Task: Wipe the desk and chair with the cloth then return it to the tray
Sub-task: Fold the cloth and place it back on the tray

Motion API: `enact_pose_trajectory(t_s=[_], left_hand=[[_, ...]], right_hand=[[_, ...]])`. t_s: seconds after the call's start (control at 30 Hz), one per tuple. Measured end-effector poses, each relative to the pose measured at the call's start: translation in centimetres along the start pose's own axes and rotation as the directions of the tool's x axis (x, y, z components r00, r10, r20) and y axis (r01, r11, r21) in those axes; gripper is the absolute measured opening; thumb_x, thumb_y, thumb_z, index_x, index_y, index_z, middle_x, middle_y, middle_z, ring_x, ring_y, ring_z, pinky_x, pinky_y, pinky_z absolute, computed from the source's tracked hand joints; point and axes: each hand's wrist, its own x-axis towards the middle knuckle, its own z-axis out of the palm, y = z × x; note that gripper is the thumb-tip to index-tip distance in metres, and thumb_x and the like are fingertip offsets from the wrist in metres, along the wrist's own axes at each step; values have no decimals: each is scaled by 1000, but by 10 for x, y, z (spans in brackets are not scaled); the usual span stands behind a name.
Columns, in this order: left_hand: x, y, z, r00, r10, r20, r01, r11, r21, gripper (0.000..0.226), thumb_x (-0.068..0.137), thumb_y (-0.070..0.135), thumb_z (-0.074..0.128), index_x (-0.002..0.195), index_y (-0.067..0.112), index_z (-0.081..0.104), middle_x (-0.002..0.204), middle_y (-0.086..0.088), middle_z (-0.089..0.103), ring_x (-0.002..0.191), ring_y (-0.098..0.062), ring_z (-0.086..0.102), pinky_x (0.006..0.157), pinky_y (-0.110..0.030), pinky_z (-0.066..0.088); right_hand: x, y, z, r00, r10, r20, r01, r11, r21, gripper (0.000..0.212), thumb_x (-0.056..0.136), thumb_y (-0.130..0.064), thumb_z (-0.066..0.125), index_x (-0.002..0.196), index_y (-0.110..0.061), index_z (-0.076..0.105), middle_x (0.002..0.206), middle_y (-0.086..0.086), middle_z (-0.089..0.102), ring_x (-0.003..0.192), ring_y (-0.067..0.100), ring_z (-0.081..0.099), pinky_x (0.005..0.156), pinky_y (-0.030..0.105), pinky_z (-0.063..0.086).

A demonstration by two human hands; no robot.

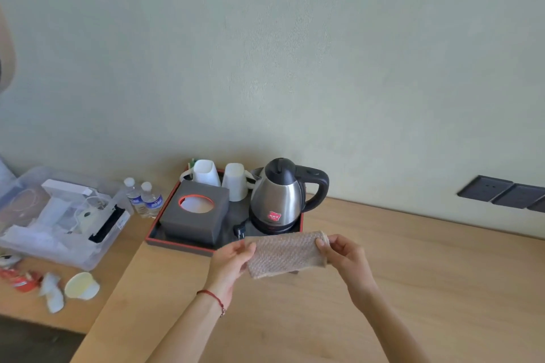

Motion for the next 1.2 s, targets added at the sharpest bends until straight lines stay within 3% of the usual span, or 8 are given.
enact_pose_trajectory(t_s=[0.17, 0.27, 0.47, 0.6, 0.8, 0.9, 1.0, 1.2], left_hand=[[23, 11, 5, 988, 152, -38, -147, 982, 117, 25, 85, 8, 63, 109, -1, 62, 107, -15, 67, 100, -26, 62, 95, -45, 48], [37, 4, 3, 986, 166, -22, -154, 949, 273, 30, 84, 4, 64, 113, 1, 57, 111, -12, 63, 103, -25, 60, 90, -39, 52], [75, 8, -2, 984, 169, 60, -170, 778, 605, 43, 79, -2, 67, 119, 3, 54, 118, -13, 61, 110, -27, 59, 99, -39, 47], [100, 13, 4, 965, 254, 56, -216, 660, 720, 38, 78, -5, 65, 115, -2, 57, 116, -18, 64, 111, -29, 57, 98, -32, 42], [101, 7, -1, 990, 116, -83, -52, 835, 547, 15, 81, 4, 66, 96, -2, 66, 101, -19, 70, 98, -32, 64, 93, -43, 51], [91, -1, -2, 986, -162, 27, 149, 954, 261, 7, 89, 5, 57, 94, 11, 59, 102, -11, 64, 99, -29, 60, 102, -46, 42], [90, -12, -5, 893, -404, 199, 434, 891, -135, 17, 85, 7, 59, 101, 8, 54, 110, -20, 60, 98, -30, 58, 100, -44, 43], [92, -21, 0, 925, -263, 273, 342, 890, -301, 55, 67, 33, 72, 114, 8, 59, 106, -10, 71, 107, -18, 62, 100, -33, 40]], right_hand=[[23, 21, 17, 981, 159, -112, -153, 986, 66, 25, 84, -29, 68, 75, -6, 65, 64, 2, 58, 61, 16, 51, 55, 28, 43], [38, 36, 21, 956, 228, -186, -228, 973, 20, 24, 82, -30, 71, 71, -10, 64, 63, 0, 58, 60, 13, 51, 56, 30, 43], [62, 68, 25, 918, 378, -118, -387, 920, -62, 21, 71, -5, 80, 85, -1, 64, 78, 10, 71, 62, 20, 68, 56, 31, 58], [76, 79, 37, 915, 351, -197, -390, 896, -214, 19, 69, -7, 80, 70, -13, 61, 77, 8, 69, 67, 21, 64, 58, 31, 54], [59, 64, 35, 980, 121, -157, -144, 980, -140, 14, 76, -6, 72, 69, -15, 65, 69, -6, 66, 73, 10, 60, 68, 26, 46], [49, 47, 29, 996, 65, -56, -64, 998, 21, 9, 81, 1, 66, 80, -7, 62, 80, 5, 66, 80, 14, 62, 70, 26, 46], [44, 31, 25, 1000, 11, 18, -12, 997, 75, 11, 84, 3, 63, 87, -7, 62, 89, 6, 71, 87, 13, 66, 72, 24, 50], [47, 4, 12, 991, -63, 118, 59, 998, 37, 10, 84, 2, 64, 90, -5, 62, 97, 6, 72, 92, 15, 67, 70, 24, 52]])
